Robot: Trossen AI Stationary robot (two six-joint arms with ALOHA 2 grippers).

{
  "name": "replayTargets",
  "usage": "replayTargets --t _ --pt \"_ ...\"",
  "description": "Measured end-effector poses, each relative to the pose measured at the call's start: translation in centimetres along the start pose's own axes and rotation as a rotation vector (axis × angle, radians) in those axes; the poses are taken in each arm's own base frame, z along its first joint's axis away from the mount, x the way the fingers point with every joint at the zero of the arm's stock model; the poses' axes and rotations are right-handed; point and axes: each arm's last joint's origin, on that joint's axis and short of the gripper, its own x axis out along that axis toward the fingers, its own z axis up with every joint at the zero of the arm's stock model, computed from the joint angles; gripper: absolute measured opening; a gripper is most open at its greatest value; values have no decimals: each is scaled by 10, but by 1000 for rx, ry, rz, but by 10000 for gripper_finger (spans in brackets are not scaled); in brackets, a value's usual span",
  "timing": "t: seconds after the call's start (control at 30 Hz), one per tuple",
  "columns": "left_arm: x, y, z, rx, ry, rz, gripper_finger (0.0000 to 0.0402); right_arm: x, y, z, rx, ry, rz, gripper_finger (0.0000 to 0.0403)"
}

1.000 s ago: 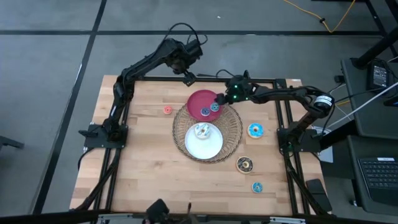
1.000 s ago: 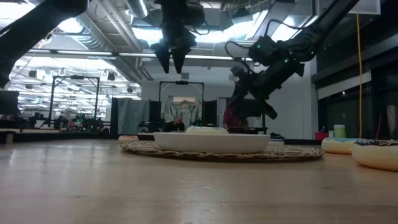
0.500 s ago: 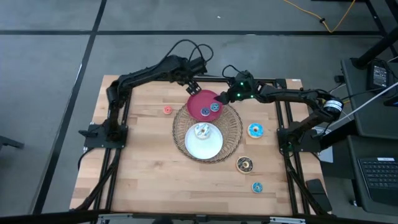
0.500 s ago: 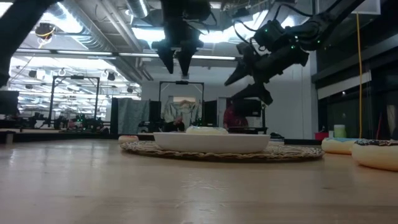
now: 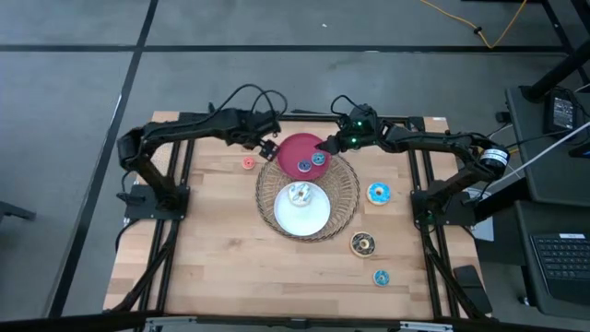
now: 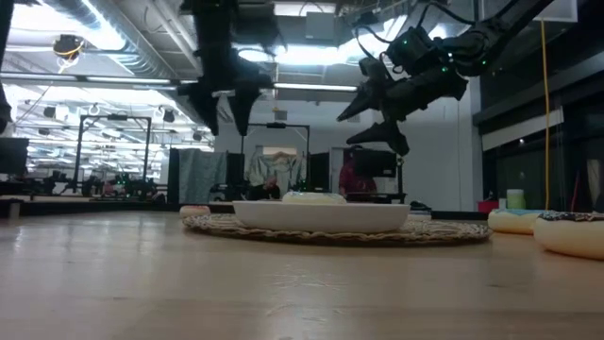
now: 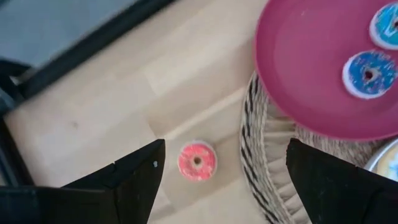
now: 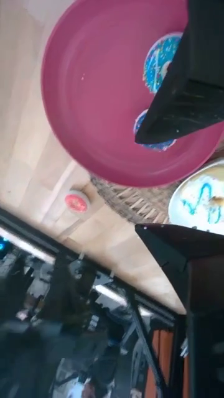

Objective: Pick & Place donuts
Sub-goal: Put the small pink donut on the red plate

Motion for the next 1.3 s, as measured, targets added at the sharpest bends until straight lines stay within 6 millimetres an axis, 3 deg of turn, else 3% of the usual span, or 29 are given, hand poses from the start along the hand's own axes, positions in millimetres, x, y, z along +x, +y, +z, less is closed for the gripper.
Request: replayTargets --t 0.6,0.9,1.3 --pt "44 51 -43 -234 73 -160 322 0 2 2 -24 -18 18 220" --pt "65 65 -59 -337 59 -287 322 0 2 2 -39 -18 17 220" --pt "95 79 -81 -448 81 -334 322 0 2 2 -39 -18 17 220"
